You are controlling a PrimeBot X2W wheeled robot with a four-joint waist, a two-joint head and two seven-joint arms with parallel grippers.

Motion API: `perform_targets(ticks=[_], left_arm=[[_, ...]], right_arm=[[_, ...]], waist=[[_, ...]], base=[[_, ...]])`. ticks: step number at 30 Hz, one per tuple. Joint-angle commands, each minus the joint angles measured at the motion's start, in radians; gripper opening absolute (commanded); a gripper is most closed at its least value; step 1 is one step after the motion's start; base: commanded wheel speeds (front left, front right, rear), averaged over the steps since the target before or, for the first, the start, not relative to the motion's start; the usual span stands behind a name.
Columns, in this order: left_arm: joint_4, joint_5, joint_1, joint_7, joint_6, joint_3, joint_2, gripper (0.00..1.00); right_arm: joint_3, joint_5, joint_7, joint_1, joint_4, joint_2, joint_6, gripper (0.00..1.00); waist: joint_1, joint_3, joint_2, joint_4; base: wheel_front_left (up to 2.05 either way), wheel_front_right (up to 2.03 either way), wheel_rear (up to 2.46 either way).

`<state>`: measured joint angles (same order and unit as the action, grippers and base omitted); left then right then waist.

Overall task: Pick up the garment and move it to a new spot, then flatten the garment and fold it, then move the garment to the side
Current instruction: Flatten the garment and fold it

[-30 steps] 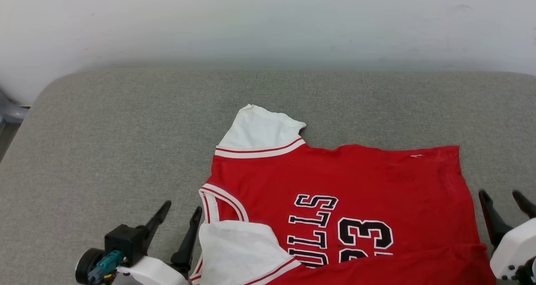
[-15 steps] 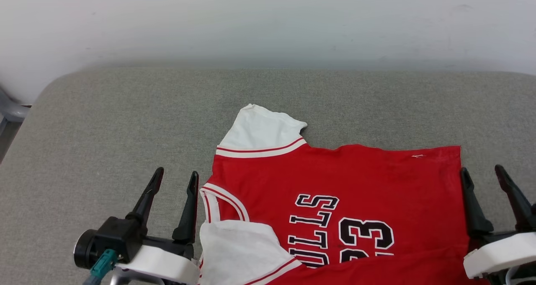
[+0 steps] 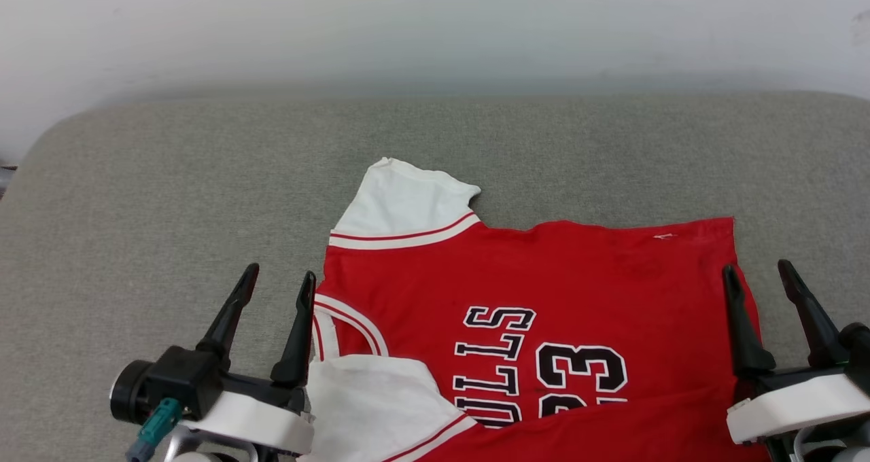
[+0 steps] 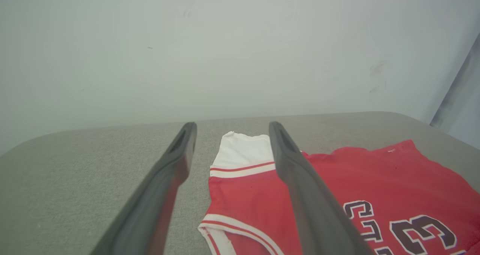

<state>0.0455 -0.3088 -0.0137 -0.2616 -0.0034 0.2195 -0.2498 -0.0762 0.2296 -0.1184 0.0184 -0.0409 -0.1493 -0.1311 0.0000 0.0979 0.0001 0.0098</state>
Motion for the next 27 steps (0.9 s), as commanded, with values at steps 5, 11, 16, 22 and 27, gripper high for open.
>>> perform_targets(ticks=[5,11,16,22,27], left_arm=[[-0.062,-0.014,-0.116,0.023,-0.063,-0.019,-0.043,1.0],[-0.1,-0.158,-0.345,0.27,-0.118,-0.014,-0.133,1.0],[-0.146,-0.273,-0.531,0.571,-0.126,0.052,-0.251,1.0],[-0.202,-0.401,-0.691,0.802,-0.127,0.132,-0.388,1.0],[-0.273,-0.459,-0.792,0.915,-0.127,0.163,-0.435,1.0]], right_arm=[[0.039,0.012,-0.004,-0.05,-0.042,0.014,0.001,1.0],[0.063,0.01,-0.007,-0.089,-0.078,0.03,0.001,1.0],[0.087,0.0,-0.022,-0.124,-0.073,0.044,0.001,1.0],[0.113,-0.01,-0.051,-0.172,-0.024,0.074,0.001,1.0],[0.135,-0.005,-0.078,-0.194,0.014,0.087,0.001,1.0]], waist=[[0.0,0.094,-0.0001,-0.068],[0.0,0.204,-0.0001,-0.125],[0.0,0.283,-0.0001,-0.168],[0.0,0.353,-0.0001,-0.225],[0.0,0.395,-0.0001,-0.255]], base=[[0.0,0.0,0.0],[0.0,0.0,0.0],[0.0,0.0,0.0],[0.0,0.0,0.0],[0.0,0.0,0.0]])
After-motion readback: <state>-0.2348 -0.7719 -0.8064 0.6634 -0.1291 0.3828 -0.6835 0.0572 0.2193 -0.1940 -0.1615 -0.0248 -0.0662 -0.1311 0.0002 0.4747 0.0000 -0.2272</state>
